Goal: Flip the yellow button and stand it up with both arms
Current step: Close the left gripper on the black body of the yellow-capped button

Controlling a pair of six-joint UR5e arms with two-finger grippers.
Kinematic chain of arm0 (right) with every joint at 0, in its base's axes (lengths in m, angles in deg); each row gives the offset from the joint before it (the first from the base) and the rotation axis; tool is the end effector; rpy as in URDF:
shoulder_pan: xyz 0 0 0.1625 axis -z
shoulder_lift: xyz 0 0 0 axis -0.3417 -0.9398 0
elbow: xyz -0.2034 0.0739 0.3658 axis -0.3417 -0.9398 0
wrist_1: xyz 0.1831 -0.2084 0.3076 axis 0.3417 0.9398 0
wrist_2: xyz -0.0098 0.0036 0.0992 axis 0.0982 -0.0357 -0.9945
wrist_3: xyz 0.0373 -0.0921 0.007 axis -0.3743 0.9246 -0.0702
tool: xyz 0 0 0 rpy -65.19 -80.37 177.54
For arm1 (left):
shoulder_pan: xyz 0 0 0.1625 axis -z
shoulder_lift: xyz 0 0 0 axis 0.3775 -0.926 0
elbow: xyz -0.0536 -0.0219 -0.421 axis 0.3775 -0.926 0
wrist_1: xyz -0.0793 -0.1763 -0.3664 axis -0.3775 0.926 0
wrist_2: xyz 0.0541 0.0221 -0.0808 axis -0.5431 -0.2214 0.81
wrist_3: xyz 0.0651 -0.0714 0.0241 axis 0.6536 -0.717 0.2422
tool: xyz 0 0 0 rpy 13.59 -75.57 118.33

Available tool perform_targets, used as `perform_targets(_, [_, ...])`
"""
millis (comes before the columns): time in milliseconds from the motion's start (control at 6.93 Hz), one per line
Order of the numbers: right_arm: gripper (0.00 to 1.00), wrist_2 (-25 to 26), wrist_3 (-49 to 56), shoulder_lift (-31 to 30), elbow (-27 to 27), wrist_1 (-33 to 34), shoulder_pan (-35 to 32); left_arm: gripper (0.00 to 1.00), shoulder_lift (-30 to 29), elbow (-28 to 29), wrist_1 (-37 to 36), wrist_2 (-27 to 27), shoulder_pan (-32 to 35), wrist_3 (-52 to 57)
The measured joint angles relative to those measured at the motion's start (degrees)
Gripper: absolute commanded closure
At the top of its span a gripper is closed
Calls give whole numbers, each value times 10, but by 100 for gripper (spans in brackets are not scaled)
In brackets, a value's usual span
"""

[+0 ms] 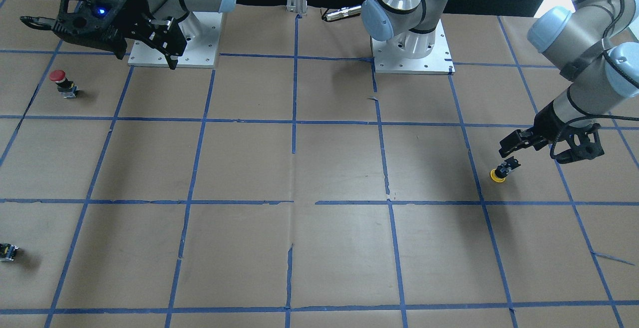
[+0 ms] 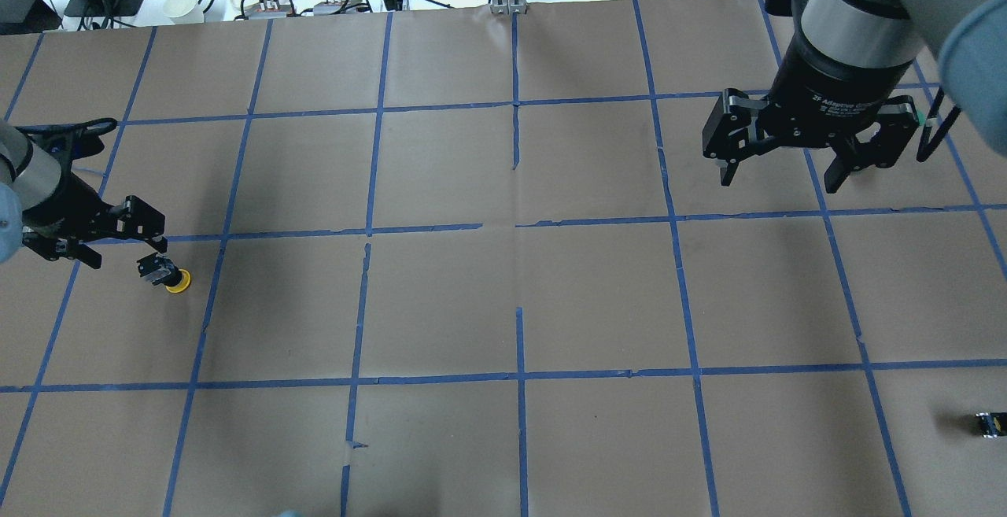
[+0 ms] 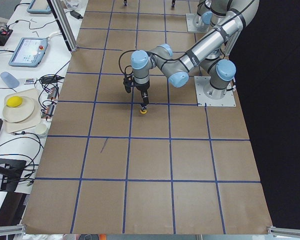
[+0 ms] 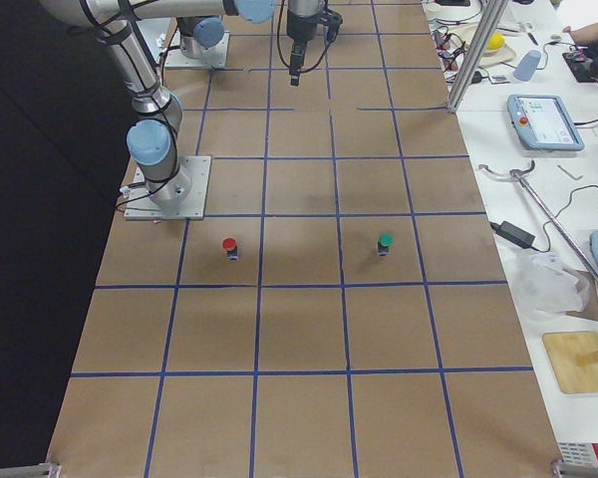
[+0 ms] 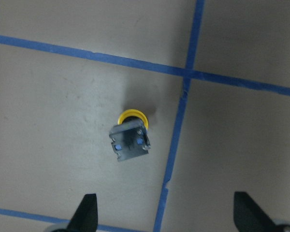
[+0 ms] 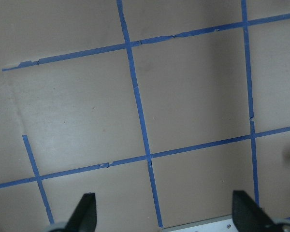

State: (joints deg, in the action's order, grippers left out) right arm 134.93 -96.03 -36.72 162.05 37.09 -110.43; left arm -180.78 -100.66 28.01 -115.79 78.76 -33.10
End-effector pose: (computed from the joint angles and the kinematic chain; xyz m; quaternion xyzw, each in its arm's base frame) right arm 0.1320 -0.4375 0.4991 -0.0852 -0.9954 -0.0345 0.0274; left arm 0.1597 -0.4797 0.2672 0.1161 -0.9927 -0.0331 0.0030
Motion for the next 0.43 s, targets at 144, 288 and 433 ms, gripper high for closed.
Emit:
perform_targets(144, [0, 1, 0, 0, 0, 4, 0, 7, -11, -15, -26, 1, -5, -1])
perform_targets(288, [0, 2, -1, -1, 0, 9, 0, 15, -27, -21, -45, 3, -6, -2])
perform_targets(433, [0, 1, -2, -2, 1, 12, 0, 33, -43, -23, -66, 2, -7, -3])
